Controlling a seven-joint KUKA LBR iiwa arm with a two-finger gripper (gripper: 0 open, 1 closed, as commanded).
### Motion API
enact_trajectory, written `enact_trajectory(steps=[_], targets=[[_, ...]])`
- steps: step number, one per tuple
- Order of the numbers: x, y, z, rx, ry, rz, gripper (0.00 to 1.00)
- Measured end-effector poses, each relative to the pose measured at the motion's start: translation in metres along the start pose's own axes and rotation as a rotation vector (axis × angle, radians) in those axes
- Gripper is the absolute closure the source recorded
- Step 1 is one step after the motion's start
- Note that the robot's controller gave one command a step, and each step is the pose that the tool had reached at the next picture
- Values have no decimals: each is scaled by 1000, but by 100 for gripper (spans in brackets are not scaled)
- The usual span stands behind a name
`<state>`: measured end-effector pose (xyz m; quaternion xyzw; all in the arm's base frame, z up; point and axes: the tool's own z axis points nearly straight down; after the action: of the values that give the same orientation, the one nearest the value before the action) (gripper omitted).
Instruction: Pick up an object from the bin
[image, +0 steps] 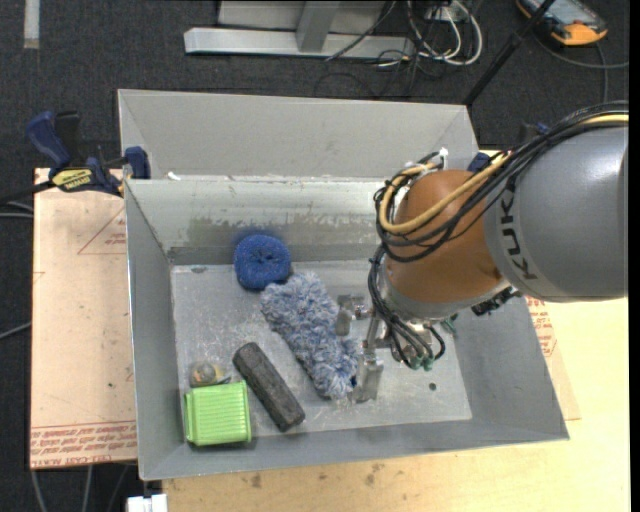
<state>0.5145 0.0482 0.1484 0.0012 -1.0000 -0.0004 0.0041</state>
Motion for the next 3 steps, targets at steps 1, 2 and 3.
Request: enact_trajectory(steps=[1,2,3], targets=[[0,0,-2,0,-2,0,0],[-31,-27,74,-3,-14,-157,100],[-31,-27,74,-3,-14,-157,100]])
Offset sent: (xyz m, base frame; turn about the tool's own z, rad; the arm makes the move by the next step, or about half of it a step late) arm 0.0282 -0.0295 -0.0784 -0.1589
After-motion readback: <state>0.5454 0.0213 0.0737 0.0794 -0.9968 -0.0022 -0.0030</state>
